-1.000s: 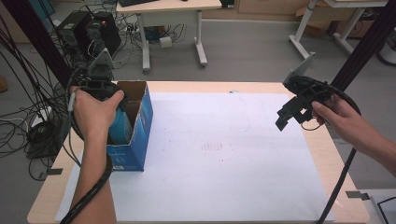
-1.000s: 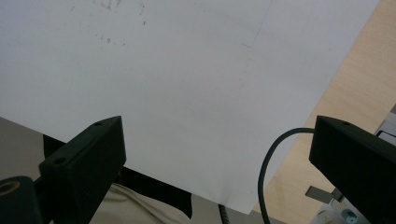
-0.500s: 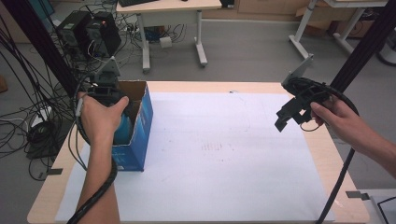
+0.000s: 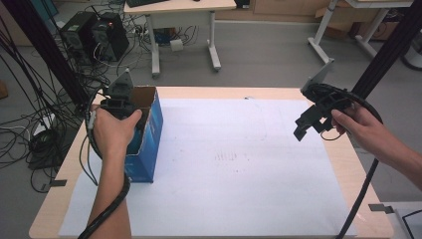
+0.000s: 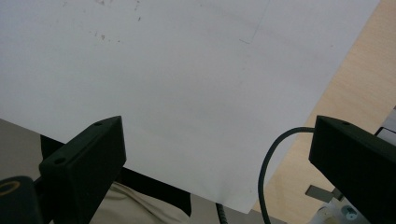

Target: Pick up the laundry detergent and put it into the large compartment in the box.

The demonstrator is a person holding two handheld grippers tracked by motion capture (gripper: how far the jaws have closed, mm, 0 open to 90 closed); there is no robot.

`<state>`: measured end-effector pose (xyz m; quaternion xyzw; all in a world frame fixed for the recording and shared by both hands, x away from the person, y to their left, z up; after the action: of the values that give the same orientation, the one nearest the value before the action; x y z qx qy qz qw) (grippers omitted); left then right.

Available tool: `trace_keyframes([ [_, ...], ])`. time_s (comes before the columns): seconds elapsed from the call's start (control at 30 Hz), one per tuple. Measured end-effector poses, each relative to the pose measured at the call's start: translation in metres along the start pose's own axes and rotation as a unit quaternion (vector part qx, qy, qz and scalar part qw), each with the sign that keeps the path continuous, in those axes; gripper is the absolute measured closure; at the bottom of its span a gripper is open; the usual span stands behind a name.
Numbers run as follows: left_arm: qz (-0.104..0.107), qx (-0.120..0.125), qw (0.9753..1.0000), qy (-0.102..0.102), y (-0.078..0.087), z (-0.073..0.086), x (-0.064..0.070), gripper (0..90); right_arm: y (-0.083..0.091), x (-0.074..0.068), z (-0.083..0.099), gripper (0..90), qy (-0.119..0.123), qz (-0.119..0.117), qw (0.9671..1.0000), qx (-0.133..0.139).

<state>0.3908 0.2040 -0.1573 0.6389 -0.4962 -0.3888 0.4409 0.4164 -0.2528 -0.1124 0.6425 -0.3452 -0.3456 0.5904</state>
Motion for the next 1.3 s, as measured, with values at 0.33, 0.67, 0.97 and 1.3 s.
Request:
trace_keyframes([
  [0.33,-0.01,-0.006,0.9999,-0.003,-0.007,-0.001,0.001,38.6,-0.002,0.001,-0.001,3.4,-0.001,-0.003,1.0,-0.001],
  [0.67,-0.009,-0.015,0.9998,-0.008,-0.013,-0.003,0.0,38.6,-0.007,0.001,-0.002,3.6,-0.003,-0.003,1.0,-0.005],
  [0.97,-0.006,-0.016,0.9998,-0.007,-0.015,-0.003,-0.002,38.4,-0.009,-0.001,-0.004,3.6,0.0,-0.004,1.0,-0.007],
  [1.3,0.002,-0.016,0.9998,-0.005,-0.016,-0.005,-0.004,37.9,-0.013,0.0,-0.007,3.6,-0.003,-0.003,0.9999,-0.012],
])
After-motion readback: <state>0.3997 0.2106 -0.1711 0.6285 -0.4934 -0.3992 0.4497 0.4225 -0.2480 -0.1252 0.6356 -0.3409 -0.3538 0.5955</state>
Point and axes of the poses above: each handheld gripper's, and its own axes: y roughly backward along the jaws, z roughly out of its underside, x roughly to its right, the point moved 4 cm from there along -y, roughly forward along the jaws, and after that the axes turned 8 degrees about y, right-handed, at the moved point
